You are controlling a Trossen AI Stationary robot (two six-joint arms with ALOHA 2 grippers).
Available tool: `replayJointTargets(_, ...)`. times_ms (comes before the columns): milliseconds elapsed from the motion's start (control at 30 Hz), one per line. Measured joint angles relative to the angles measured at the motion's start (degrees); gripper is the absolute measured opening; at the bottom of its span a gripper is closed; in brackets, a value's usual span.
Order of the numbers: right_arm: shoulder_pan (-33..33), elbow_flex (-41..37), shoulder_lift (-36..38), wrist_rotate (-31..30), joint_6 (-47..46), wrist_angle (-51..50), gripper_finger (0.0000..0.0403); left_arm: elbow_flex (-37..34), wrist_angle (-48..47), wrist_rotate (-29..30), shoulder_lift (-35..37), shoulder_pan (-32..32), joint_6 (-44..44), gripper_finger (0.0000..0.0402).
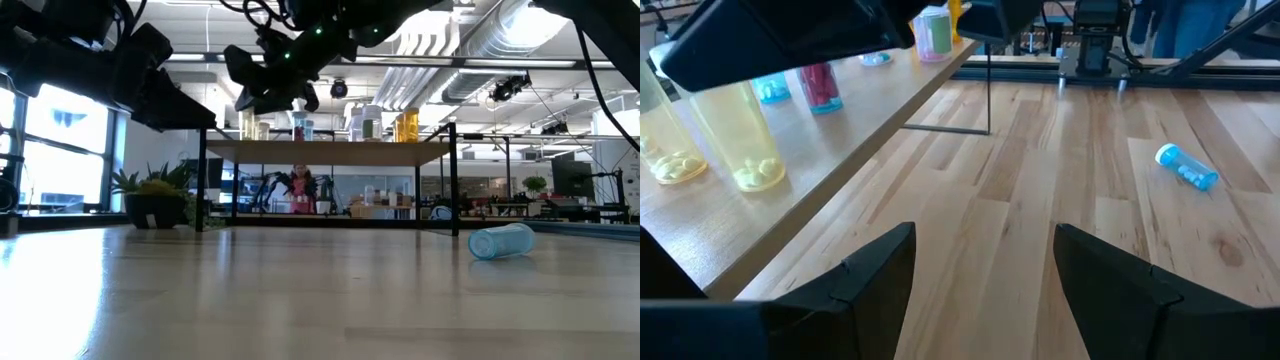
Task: Pick and place medicine bottles onto shelf by color
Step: Put the yellow pill bottle on the shelf, then put the blue pill bottle on the shelf
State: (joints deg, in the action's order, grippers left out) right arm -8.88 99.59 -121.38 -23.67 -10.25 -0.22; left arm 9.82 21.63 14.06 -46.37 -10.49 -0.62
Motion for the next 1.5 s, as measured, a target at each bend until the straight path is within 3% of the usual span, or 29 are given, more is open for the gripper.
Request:
replayJointTargets(300,0.0,0.0,0.0,0.1,0.0,0.0,0.0121,0.0,0.0,0.0,0.0,0.0,0.0,0.0229)
replayJointTargets(733,0.0,0.0,0.1,-1.5,0.2,0.0,0.0165,0.0,0.0,0.0,0.0,0.0,0.0,0.0229)
replayJointTargets(1500,0.0,1.4,0.2,-0.2,3.2,0.8,0.0167,0.0,-1.6,0.0,0.0,0.0,0.0,0.0229)
